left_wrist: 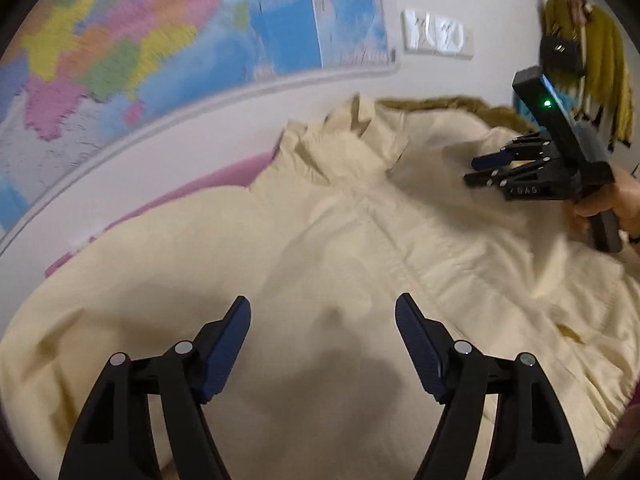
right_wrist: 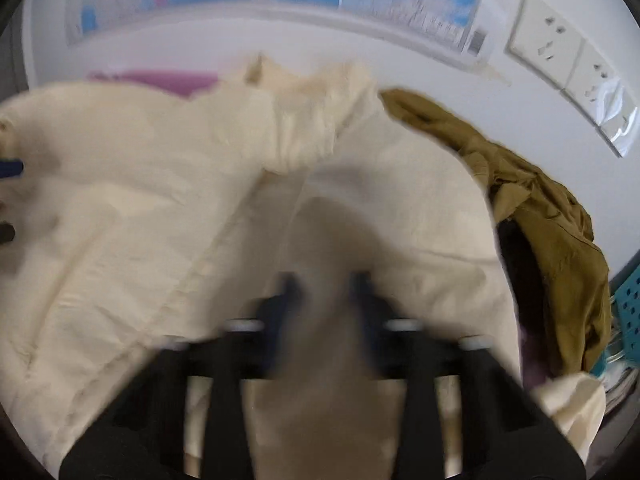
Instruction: Fold large clothes
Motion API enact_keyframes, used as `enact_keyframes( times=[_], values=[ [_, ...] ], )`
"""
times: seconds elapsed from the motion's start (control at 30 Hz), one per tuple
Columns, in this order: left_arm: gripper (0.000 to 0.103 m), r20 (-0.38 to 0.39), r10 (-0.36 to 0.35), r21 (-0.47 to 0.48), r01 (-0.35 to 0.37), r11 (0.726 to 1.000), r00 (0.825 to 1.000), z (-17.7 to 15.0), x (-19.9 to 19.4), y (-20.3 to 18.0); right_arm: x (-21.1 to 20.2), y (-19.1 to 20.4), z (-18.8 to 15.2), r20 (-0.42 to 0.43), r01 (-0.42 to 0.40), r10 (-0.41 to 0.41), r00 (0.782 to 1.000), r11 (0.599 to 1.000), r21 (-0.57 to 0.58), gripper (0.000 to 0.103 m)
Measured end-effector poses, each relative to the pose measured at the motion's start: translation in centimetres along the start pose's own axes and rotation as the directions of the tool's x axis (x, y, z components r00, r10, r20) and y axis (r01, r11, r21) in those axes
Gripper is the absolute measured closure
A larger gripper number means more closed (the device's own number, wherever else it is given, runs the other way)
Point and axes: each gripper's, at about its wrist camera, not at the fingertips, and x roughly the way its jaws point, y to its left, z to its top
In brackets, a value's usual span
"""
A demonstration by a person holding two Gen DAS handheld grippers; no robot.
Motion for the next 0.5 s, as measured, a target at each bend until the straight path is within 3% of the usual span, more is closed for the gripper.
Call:
enact_keyframes(
  times=[0.1, 0.17, 0.27, 0.3, 0.43, 0.5],
  values=[
    [0.032, -0.013, 0.03, 0.004, -0.03, 1.0, 0.999, 1.0, 2.1, 0.5, 0.2, -1.3, 0.9, 0.022, -0.019, 0.018, 1.0, 0.999, 0.038, 0.102],
    [0.032, -0.011, 0.072, -0.016, -0.072, 0.997, 0.997, 2.0, 2.9, 1.6, -1.5, -2.3, 2.1, 0.105, -0.046, 0.039, 0.994, 0.997, 0.069, 0.103],
    [0.036, 0.011, 0.159, -0.066, -0.158, 0.985, 0.987, 3.1, 3.3, 3.8, -4.3, -3.6, 3.8, 0.259, -0.062, 0.031, 0.965, 0.992, 0.113, 0.103],
    [0.036, 0.019, 0.185, -0.073, -0.183, 0.98, 0.983, 3.2, 3.3, 4.3, -4.0, -3.6, 4.0, 0.267, -0.06, 0.028, 0.963, 0.992, 0.112, 0.102],
    [0.036, -0.015, 0.289, -0.121, -0.289, 0.95, 0.957, 3.5, 4.9, 7.0, 0.0, -4.7, 3.4, 0.136, -0.059, 0.04, 0.99, 0.989, 0.135, 0.103],
    [0.036, -0.05, 0.332, -0.125, -0.335, 0.934, 0.942, 3.1, 6.0, 8.0, -0.5, -5.7, 2.9, 0.149, -0.115, 0.091, 0.985, 0.979, 0.165, 0.101]
  ],
)
